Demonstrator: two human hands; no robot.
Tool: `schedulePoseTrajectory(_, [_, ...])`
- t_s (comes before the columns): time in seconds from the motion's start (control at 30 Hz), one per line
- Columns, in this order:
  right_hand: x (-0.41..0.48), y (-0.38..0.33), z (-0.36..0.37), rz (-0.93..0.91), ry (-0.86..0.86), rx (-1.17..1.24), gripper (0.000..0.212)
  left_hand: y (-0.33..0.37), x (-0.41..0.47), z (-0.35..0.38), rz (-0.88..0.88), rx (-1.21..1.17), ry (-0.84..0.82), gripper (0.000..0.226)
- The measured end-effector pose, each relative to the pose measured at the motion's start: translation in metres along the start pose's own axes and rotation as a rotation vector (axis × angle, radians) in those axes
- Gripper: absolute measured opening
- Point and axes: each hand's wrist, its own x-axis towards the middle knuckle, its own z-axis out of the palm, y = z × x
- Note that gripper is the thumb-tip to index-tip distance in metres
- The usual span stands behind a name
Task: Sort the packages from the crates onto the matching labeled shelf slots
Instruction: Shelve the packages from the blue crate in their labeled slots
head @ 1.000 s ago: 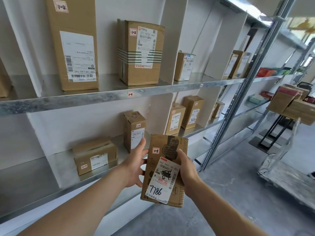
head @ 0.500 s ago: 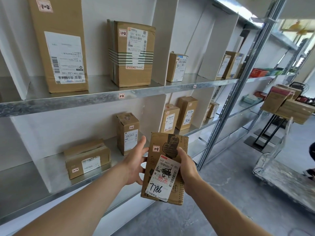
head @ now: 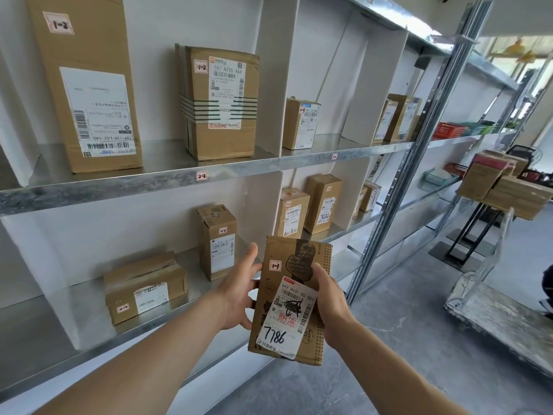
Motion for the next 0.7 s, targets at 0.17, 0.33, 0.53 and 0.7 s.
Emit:
schedulePoseTrajectory(0.17, [0.008,-0.011,-0.015,-0.02,0.011,0.017,0.052,0.012,0.011,0.013,0.019,0.0,-0.014,0.086])
schedulePoseTrajectory(0.33, [0.024,-0.027,-0.036,-0.042,0.014,0.044,0.061,0.032,0.024,0.037,0.037,0.01,-0.022,0.085])
schedulePoseTrajectory(0.53, [0.043,-0.053,-0.071,-0.061,0.003,0.065,0.054,0.058,0.043,0.071,0.068,0.032,-0.038,0.089])
schedulePoseTrajectory(0.7, [0.058,-0.068,-0.097,-0.087,0.019,0.059,0.055,0.072,0.058,0.097,0.075,0.017,-0.046,0.093])
